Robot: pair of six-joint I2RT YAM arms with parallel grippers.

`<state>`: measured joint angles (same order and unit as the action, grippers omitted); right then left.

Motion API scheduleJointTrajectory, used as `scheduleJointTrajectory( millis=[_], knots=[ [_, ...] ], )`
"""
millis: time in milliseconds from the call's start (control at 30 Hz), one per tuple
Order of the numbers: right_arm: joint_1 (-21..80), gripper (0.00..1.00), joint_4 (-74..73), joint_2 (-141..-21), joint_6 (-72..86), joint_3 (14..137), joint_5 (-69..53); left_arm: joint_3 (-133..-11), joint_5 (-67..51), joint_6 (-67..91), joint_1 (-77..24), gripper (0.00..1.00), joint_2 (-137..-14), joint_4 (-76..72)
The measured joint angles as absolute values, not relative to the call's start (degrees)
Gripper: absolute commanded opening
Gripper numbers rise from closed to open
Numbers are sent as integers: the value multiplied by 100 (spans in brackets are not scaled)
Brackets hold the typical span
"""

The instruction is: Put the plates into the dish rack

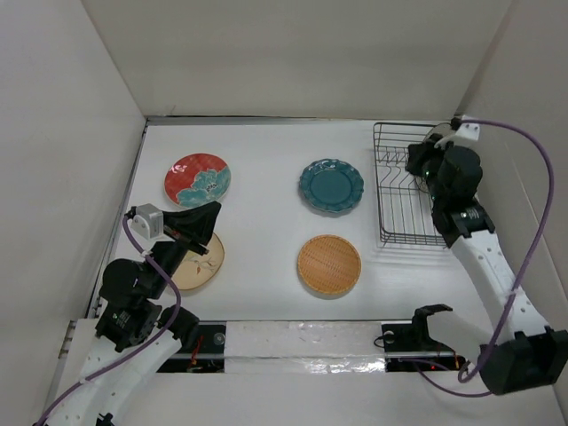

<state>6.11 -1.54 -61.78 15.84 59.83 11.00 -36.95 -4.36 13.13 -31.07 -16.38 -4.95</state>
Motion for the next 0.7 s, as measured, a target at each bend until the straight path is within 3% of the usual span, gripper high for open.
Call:
scheduleJointTrajectory(
  millis=[200, 267, 300, 333, 367, 433, 567, 700],
  knots=[
    [2032, 0, -1326, -5127, 2512, 4812, 722, -3695, -434, 1317, -3107, 0, -1702, -495],
    [2331, 14, -1848, -4805, 2947, 4327, 578, -3695, -434, 1317, -3107, 0, -1750, -495],
    [2447, 21, -2071, -4628, 3236, 4045, 530, -3695, -434, 1317, -3107, 6, -1769, -493],
    [2539, 38, -2276, -4447, 3529, 3752, 469, -3695, -432, 1313, -3107, 9, -1785, -493],
    [2635, 49, -2521, -4283, 3844, 3481, 438, -3695, -429, 1315, -3107, 12, -1789, -491],
    [2803, 63, -2862, -3946, 4364, 2923, 401, -3695, -425, 1315, -3107, 19, -1789, -495],
    [2980, 64, -3308, -3514, 5179, 2217, 377, -3695, -425, 1317, -3107, 24, -1800, -493],
    [3057, 62, -3166, -3811, 5599, 1992, 338, -3695, -427, 1317, -3107, 26, -1846, -491]
  ],
)
